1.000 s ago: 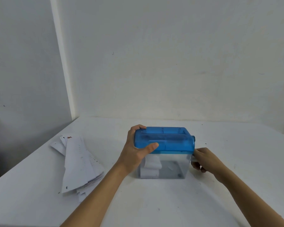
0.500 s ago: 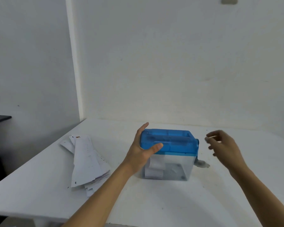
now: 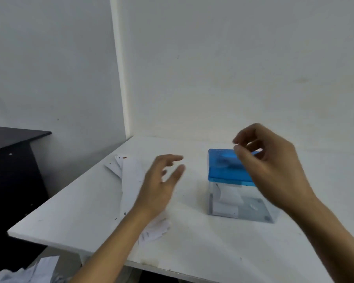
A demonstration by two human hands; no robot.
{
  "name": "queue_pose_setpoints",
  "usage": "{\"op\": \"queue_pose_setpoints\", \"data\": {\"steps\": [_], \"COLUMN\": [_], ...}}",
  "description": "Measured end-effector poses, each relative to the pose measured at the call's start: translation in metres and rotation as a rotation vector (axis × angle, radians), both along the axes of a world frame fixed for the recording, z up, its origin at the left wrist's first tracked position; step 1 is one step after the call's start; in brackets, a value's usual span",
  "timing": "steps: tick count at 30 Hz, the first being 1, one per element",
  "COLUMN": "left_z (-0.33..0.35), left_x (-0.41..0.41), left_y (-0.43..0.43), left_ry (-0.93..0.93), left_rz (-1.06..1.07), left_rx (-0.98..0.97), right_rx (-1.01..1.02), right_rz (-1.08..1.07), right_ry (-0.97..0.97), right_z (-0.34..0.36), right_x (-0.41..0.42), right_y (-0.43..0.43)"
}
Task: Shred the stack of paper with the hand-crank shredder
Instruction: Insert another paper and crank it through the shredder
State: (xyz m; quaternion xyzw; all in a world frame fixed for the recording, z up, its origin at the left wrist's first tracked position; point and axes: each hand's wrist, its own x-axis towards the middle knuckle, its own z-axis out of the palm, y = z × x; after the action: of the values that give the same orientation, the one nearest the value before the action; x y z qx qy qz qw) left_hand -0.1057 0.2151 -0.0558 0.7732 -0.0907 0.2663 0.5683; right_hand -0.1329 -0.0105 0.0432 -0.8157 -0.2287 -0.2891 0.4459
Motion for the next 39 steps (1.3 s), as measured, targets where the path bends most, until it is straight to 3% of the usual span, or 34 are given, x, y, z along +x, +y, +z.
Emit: {"op": "queue_pose_setpoints", "data": {"steps": [2,5,9,12,16,20,30,39], "left_z": [-0.007,-0.022,-0.034,-0.038,-0.039,-0.035,-0.032,-0.030], "left_x": [-0.009,-0.018,-0.020,-0.019,-0.019,-0.024,-0.033,-0.033], "left_y": [0.033,0.079,0.101,0.098,0.099,0.101,0.102,0.100], "left_ry": [-0.002,0.157,0.324,0.399,0.435,0.383,0.239,0.193], "left_rz": [0.177,0.402,0.516,0.541,0.482,0.323,0.225,0.227], "left_rx": [-0.034,-0.013,0.043,0.156,0.245,0.068,-0.080,-0.135], "right_rx": [-0.076,-0.250,-0.486,-0.538,-0.485,-0.386,0.013,0.103], "right_rz": [0.119,0.227,0.319,0.328,0.223,0.161,0.284,0.396], "right_ry": [0.029,0.152,0.386,0.445,0.513,0.531,0.614,0.676], "right_z": [-0.003,-0.021,-0.053,-0.074,-0.097,-0.115,-0.131,-0.127], "right_x": [-0.009,-0.006,0.018,0.033,0.045,0.045,0.059,0.057], "right_y": [0.021,0.061,0.112,0.142,0.167,0.172,0.161,0.155]}}
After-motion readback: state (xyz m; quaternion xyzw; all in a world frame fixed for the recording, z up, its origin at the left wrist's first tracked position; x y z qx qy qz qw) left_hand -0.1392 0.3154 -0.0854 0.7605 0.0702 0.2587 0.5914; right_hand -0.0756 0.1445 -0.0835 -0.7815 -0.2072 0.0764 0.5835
